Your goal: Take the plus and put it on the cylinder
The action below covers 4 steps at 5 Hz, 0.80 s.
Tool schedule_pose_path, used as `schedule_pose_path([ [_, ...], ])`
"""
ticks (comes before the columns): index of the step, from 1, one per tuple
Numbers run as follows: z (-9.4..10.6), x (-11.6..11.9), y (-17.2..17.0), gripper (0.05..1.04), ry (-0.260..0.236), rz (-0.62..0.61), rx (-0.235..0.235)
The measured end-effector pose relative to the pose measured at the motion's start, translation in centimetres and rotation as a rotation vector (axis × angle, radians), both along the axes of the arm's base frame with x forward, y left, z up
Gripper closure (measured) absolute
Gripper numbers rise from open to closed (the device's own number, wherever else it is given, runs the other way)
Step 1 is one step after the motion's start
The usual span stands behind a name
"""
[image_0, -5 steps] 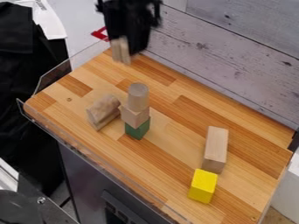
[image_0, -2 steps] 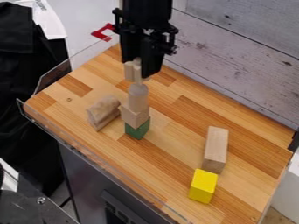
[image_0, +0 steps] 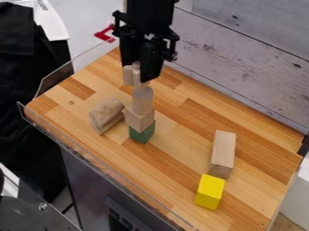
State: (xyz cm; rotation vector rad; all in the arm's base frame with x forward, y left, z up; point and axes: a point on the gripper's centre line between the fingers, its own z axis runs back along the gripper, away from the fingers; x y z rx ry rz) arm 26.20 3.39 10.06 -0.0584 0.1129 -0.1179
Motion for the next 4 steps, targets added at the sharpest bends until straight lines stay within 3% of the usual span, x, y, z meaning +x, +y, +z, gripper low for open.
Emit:
schedule_pose_path([
  [1, -0.63, -0.03, 0.43, 0.644, 0.025, 0.015, 0.043],
  [3, -0.84, 0.08, 0.24, 0.644, 0.027, 0.021, 0.045],
  [4, -0.63, 0.05, -0.11, 0.644, 0.023, 0.023, 0.023],
])
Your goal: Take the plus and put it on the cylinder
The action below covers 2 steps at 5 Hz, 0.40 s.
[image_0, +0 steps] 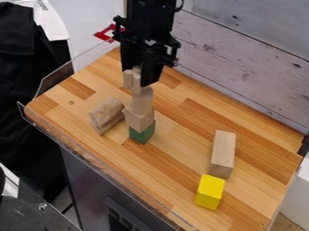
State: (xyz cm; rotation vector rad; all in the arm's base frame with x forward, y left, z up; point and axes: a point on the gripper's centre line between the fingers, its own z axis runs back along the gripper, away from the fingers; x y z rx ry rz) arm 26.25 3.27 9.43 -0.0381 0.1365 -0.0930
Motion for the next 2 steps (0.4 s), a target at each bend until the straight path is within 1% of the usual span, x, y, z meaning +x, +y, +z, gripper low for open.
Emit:
schedule_pose_path([
  [1, 0.90, 0.13, -0.43, 0.644, -0.039, -0.005, -0.024],
  [2, 0.81, 0.02, -0.34, 0.644, -0.019, -0.013, -0.015],
])
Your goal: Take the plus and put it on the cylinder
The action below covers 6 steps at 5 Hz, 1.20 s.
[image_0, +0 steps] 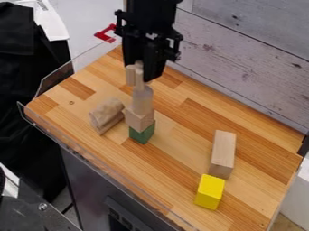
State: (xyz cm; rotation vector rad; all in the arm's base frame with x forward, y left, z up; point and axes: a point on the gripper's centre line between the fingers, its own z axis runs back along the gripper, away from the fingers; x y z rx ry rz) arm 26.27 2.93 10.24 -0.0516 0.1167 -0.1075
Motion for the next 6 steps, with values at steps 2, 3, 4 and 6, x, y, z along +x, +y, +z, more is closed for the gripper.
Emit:
schedule_pose_path([
  [2, -1.60, 0.33, -0.26, 0.644, 0.054, 0.001, -0.003],
  [3, -1.62, 0.41, -0.21, 0.644, 0.048, 0.001, 0.001],
  [4, -1.64, 0.54, -0.22, 0.569, 0.040, 0.008, -0.002],
  [6, -1.01, 0.47, -0.11, 0.077, 0.015, 0.050, -0.023],
])
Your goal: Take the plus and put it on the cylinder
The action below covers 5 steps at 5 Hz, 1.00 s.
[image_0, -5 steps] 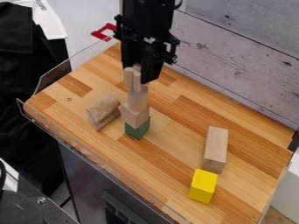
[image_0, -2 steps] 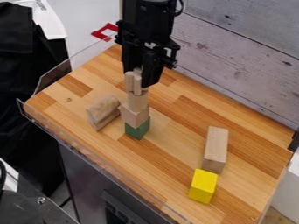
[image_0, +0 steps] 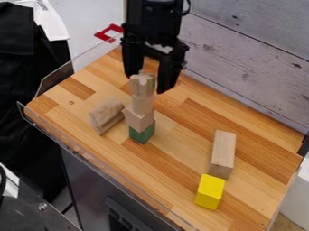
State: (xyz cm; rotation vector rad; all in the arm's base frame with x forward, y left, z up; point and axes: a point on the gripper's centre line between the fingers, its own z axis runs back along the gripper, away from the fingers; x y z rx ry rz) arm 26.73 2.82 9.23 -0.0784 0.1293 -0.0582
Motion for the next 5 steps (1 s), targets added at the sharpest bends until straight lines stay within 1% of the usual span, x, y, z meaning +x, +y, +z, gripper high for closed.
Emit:
schedule_pose_path([
  [1, 2.4, -0.3, 0.3, 0.083, -0.067, 0.020, 0.015],
  [2, 3.9, -0.7, 0.4, 0.083, -0.074, -0.002, 0.064],
  [3, 4.5, -1.3, -1.0, 0.083, -0.042, -0.042, 0.099],
  [4, 4.1, -2.2, -2.9, 0.083, -0.017, -0.081, 0.078],
  [5, 3.7, -3.4, -4.6, 0.083, -0.039, -0.080, 0.067],
])
